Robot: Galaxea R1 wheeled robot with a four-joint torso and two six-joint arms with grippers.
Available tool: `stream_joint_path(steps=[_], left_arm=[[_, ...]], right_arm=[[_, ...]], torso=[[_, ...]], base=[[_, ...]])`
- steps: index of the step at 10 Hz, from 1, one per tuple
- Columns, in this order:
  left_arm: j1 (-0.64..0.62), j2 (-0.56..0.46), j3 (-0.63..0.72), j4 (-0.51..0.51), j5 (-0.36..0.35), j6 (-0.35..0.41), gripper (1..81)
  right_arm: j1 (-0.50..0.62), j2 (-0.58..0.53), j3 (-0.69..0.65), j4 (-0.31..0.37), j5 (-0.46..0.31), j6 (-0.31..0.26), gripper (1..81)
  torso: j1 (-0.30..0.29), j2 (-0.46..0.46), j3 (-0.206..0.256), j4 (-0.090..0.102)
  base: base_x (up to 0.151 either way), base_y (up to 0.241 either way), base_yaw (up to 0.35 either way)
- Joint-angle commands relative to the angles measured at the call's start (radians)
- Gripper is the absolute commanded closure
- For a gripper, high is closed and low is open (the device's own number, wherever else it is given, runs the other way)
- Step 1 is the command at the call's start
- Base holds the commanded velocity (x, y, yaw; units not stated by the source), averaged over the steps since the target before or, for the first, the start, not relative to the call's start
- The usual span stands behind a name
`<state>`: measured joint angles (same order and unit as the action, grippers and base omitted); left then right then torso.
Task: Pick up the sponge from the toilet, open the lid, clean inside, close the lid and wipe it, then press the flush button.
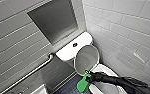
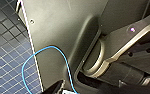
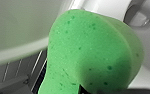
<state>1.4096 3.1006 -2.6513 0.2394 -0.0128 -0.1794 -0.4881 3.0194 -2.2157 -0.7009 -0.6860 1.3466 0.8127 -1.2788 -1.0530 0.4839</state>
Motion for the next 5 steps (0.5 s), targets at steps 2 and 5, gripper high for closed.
stream_joint_path(steps=[2,5], left_arm=[[0.015,-0.016,-0.004,0.001,0.082,0.006,1.0],[0.015,-0.016,-0.004,0.001,0.082,0.006,1.0]], right_arm=[[0.041,0.046,0.025,0.027,-0.003,-0.004,81.1],[0.071,-0.021,0.061,0.030,0.000,0.005,81.1]], torso=[[0.000,0.000,0.000,0.000],[0.000,0.000,0.000,0.000]], base=[[0.000,0.000,0.000],[0.000,0.000,0.000]])
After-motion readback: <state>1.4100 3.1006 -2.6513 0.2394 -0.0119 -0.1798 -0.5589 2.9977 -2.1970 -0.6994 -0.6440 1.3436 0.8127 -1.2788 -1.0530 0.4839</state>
